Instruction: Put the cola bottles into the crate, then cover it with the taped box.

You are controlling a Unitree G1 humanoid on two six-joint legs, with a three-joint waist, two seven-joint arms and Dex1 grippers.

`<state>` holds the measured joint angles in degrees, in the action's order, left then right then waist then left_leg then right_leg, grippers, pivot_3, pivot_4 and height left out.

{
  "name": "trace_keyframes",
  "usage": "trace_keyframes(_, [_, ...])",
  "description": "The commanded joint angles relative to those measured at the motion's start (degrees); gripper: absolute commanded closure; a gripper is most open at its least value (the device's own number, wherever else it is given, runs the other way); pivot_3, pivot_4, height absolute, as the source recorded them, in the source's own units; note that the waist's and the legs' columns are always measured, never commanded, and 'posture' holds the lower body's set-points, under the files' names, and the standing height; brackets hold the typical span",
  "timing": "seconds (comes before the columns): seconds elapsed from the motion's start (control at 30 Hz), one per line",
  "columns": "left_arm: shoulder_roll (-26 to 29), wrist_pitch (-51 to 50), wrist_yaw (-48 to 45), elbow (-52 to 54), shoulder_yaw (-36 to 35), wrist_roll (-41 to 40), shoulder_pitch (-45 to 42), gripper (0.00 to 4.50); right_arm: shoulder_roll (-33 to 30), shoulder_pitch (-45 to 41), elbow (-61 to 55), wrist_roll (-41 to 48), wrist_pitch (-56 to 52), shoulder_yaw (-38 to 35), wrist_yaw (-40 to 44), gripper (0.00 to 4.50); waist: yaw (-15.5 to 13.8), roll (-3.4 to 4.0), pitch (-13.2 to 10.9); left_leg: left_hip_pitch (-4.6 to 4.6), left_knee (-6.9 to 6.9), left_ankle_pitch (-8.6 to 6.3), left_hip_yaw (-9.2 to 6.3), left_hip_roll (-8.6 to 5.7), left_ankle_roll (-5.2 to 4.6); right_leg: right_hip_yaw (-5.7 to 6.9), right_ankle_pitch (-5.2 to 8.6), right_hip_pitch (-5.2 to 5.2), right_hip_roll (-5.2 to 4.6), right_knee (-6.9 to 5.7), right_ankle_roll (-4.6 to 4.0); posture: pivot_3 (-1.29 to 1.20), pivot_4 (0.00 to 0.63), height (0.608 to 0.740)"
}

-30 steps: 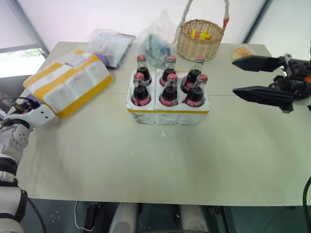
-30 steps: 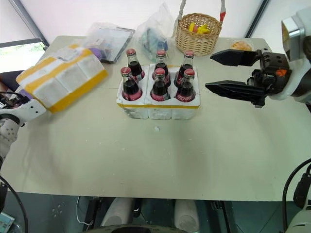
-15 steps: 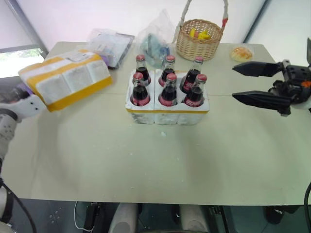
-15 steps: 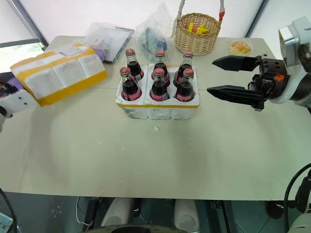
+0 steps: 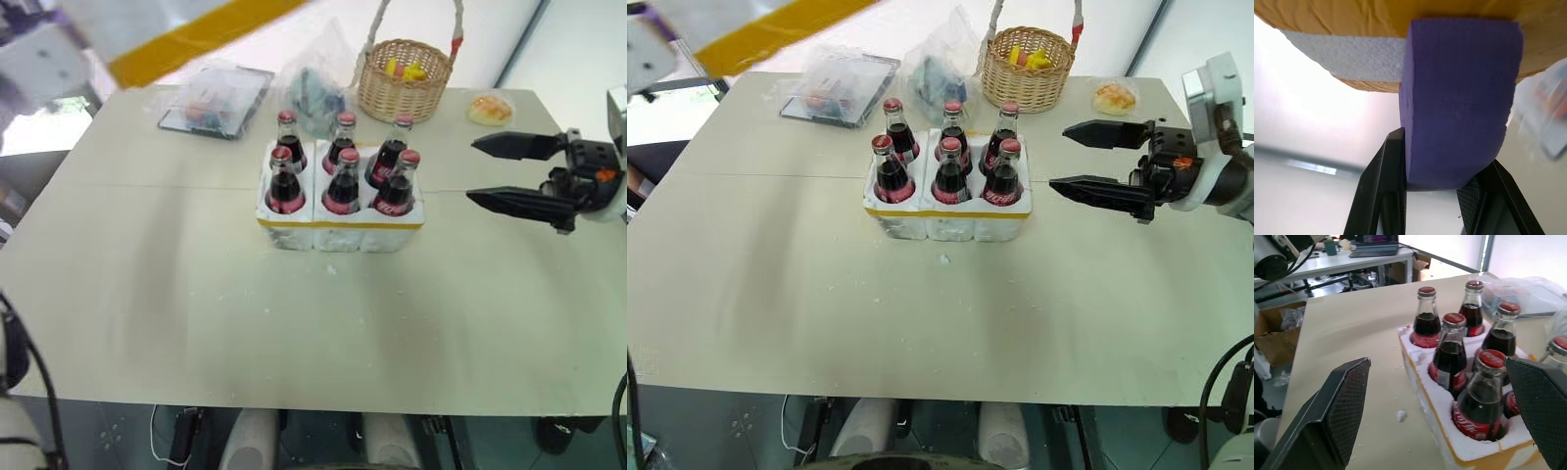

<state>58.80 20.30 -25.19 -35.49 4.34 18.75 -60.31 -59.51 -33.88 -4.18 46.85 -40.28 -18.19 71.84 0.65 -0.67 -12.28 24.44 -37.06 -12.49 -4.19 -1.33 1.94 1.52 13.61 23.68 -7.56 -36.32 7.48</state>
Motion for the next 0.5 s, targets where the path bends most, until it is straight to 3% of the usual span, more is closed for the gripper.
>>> trace_keyframes(0.03, [-3.32, 5.80, -2.64, -3.52, 2.66, 0.55, -6.30, 3.30, -0.03, -1.41, -0.28, 0.23, 1.22, -1.48, -0.40, 0.00, 0.21, 0.00, 0.00, 0.01, 0.00, 0.00, 0.00, 0.00, 0.00, 0.00, 0.00, 0.01, 0.00, 0.00, 0.00, 0.00, 0.150, 0.737])
trace_keyframes(0.3, [-10.65, 19.31, -1.07, -20.30, 9.77, 6.33, -16.01, 3.30, -0.19, 2.85, -4.80, 2.57, -0.68, -6.00, -3.72, 0.00, 0.40, -0.02, -0.01, 0.00, 0.00, 0.00, 0.03, 0.00, -0.02, -0.04, -0.02, 0.03, 0.00, -0.02, 0.03, 0.00, 0.150, 0.737])
trace_keyframes(0.5, [-12.23, 25.89, 0.14, -23.65, 11.59, 8.15, -16.80, 3.30, -0.21, 6.68, -7.86, 3.70, -1.38, -9.08, -6.18, 0.00, -0.01, -0.02, -0.01, 0.01, -0.05, 0.00, 0.02, 0.00, -0.01, -0.04, -0.05, 0.01, 0.00, -0.02, 0.08, 0.00, 0.150, 0.737])
